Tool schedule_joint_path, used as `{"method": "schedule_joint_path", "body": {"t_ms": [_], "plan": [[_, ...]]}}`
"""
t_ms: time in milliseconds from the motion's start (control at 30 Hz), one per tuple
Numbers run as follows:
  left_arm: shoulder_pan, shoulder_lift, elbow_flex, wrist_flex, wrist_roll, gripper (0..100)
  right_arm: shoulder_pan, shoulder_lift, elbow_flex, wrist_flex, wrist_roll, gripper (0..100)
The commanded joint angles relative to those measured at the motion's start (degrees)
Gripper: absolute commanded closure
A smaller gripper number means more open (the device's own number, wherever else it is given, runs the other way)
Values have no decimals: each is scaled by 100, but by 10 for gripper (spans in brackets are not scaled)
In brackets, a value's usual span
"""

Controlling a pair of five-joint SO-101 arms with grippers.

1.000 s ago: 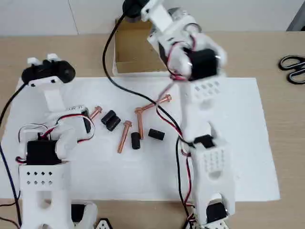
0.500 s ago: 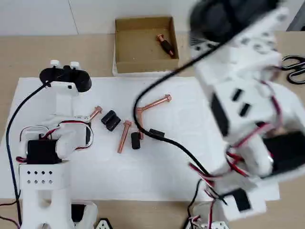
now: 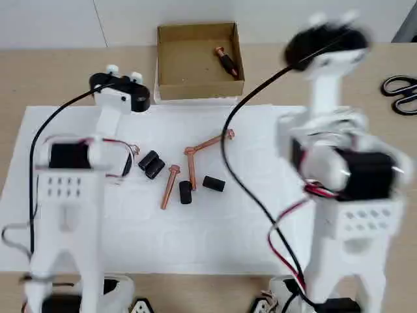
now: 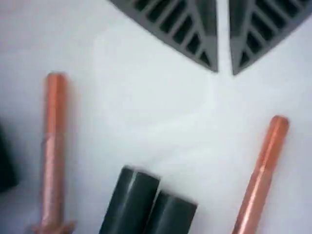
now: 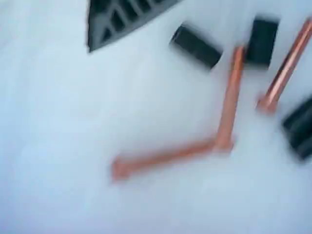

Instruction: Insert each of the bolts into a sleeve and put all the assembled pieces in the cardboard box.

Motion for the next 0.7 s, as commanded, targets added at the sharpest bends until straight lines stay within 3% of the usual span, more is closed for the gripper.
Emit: {"method": "schedule_joint_path", "body": {"t_ms": [0,167,300,667], "plan": [[-141,1011,-1033,466,-659,994,-409,-330,1196,-286,-141,843],[-123,2198,-2369,1134,-932,994,-1209,-338,1538,-40,598,843],[-149,3007,-2888,1169,-1213,991,-1613,31,1644,-66,703,842],[-527,3736,-3705,949,-1292,860,-1798,1569,1662,-576,1380,841]]}}
